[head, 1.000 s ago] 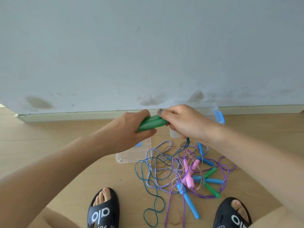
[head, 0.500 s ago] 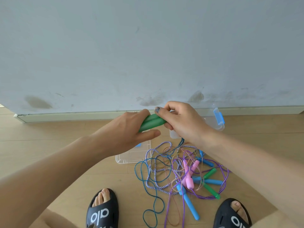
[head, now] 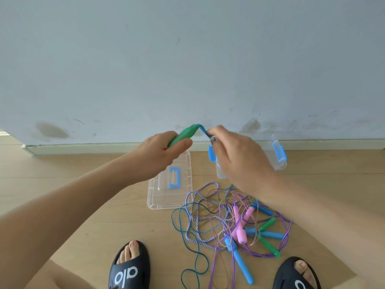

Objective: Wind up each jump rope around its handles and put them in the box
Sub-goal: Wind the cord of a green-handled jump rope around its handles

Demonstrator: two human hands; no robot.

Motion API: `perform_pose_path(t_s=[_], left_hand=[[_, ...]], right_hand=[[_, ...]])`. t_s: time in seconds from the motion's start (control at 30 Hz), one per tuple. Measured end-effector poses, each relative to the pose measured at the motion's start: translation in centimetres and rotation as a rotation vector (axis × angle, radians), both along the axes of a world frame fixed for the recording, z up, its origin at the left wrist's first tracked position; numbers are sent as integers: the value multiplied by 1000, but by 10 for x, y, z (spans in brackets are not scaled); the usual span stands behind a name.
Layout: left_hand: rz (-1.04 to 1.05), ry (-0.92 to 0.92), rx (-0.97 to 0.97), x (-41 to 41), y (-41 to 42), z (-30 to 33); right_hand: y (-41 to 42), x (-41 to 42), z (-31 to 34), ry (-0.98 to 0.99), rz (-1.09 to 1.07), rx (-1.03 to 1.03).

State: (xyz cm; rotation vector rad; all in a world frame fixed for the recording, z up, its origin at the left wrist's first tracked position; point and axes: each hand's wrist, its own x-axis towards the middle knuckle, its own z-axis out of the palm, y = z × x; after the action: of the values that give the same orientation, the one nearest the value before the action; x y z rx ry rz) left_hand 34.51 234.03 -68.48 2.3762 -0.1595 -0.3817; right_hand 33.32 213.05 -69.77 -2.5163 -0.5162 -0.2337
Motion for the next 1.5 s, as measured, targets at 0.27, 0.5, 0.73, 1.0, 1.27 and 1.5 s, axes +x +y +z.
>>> perform_pose_path(t_s=[0.27,0.5,0.73,1.0,1.27,1.5], left_hand=[[-44,-44,282,-12,-18,-21],[-414,-426,703,-20,-23,-31],[-506,-627,661,-28,-17,-23],[-553,-675,616,-34,-19,-28],[-596,-402,330,-50,-32,-12],[-469,-364,-59,-49,-28,2]], right_hand=[[11,-15,-11,-18,162,-512],[4,-15,8,129,270,-347],[-6,-12,27,463,346,-105],[-9,-18,30,467,373,-186],[-13,1,27,287,237,71],[-1,-1,4,651,153,582]])
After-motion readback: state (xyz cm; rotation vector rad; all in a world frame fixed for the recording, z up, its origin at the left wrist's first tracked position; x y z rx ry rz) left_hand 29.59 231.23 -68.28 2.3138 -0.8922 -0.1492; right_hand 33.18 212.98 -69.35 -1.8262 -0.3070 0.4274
